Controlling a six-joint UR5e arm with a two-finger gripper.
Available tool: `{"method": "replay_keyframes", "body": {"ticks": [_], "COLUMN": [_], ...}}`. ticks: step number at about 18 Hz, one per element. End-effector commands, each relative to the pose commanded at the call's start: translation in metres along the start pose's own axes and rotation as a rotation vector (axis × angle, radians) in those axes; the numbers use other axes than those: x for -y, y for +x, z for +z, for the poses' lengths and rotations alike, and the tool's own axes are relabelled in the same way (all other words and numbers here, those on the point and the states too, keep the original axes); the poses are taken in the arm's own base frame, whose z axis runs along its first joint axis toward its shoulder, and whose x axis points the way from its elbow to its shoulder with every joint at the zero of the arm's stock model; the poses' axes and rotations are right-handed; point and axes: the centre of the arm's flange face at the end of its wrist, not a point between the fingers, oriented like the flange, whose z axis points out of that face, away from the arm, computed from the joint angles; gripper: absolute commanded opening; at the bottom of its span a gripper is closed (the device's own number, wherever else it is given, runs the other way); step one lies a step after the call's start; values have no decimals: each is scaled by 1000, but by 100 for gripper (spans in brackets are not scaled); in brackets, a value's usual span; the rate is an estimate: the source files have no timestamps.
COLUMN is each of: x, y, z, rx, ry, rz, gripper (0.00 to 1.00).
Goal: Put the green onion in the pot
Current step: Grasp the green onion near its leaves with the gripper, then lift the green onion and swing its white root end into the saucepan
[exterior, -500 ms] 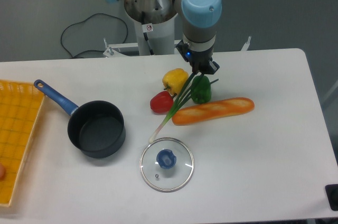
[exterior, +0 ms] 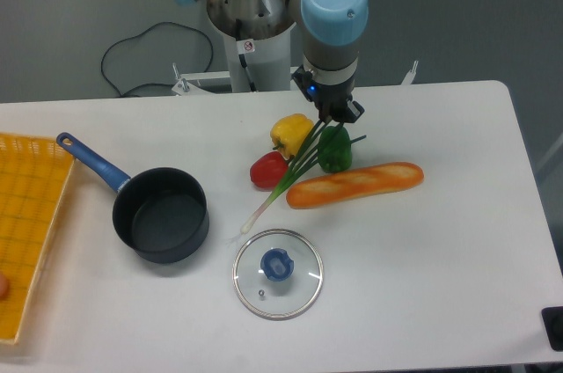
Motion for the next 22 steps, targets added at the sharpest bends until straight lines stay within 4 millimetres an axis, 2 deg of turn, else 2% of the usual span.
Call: {"method": "replay_keyframes", "body": {"ticks": [3, 5, 11, 16, 22], "x": [-2, 4, 41, 55, 70], "y": [19, 36, 88, 118, 140], "z": [-10, -17, -18, -24, -12], "rx": [0, -4, -12, -14, 11], "ry": [-3, -10, -37, -56, -146], "rz": [2, 25, 55, 67, 56], "gripper": [9, 9, 10, 10, 10]}}
